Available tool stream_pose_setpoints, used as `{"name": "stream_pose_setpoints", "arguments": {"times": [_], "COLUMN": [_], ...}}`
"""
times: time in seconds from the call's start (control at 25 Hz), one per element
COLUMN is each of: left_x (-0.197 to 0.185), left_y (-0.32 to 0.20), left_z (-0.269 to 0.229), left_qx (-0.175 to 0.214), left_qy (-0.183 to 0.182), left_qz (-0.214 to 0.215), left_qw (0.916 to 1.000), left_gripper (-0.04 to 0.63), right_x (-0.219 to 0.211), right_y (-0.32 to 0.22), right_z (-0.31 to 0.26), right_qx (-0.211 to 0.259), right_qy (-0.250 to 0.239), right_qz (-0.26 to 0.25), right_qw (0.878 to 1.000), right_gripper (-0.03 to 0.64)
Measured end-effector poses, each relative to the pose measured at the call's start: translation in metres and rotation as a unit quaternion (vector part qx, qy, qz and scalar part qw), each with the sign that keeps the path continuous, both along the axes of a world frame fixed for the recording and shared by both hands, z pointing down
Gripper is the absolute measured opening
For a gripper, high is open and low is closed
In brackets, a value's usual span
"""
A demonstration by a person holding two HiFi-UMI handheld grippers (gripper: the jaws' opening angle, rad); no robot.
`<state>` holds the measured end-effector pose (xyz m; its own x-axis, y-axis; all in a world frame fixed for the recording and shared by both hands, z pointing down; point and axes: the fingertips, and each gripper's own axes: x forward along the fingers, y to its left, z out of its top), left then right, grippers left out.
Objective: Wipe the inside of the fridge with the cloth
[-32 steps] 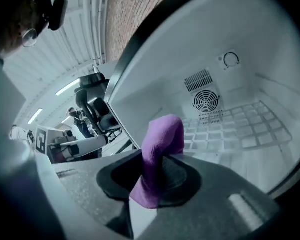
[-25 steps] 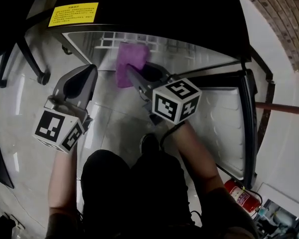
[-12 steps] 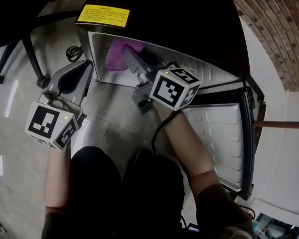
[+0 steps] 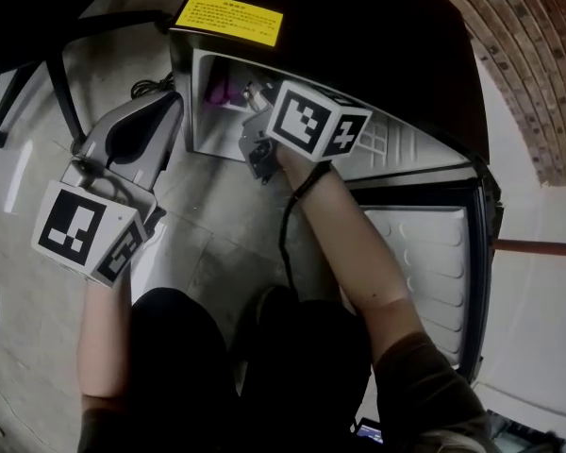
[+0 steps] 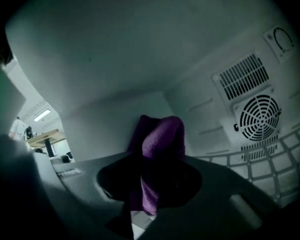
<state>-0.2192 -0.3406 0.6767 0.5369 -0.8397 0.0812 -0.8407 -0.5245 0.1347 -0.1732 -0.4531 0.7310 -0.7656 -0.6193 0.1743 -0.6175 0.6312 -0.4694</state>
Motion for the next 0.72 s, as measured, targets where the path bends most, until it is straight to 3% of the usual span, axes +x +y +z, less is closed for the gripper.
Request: {"name": "stream_pose_setpoints", "arguments": {"times": [0.16,0.28,0.4,0.56,0.72], "left_x": [0.006,0.002,-0.001,-0.002,0.008], "left_y": [0.005,0.003,0.004,0.006,0.009], "left_z": [0.007,0.013,0.02,0.022,0.026], "left_qx": [0.004,-0.001,-0.011,-0.014,-0.021], "left_qy": [0.007,0.025,0.027,0.016,-0.008], "left_qz": [0.018,0.013,0.009,0.01,0.017], "left_qw": [0.9998,0.9996,0.9995,0.9997,0.9996], "left_gripper": [0.017,0.017,0.017,0.017,0.017], "right_x": [0.001,0.004,0.011,0.015,0.031], "right_y": [-0.006,-0.008,-0.008,-0.009,-0.01], "right_z": [0.022,0.034,0.041,0.042,0.046], "right_qx": [-0.008,-0.013,-0.019,0.008,0.026], "right_qy": [0.085,0.163,0.197,0.235,0.292], "right_qz": [0.006,0.011,0.027,0.026,0.028], "right_qw": [0.996,0.987,0.98,0.972,0.956], "right_gripper": [0.074,0.074,0.075,0.075,0.075]}}
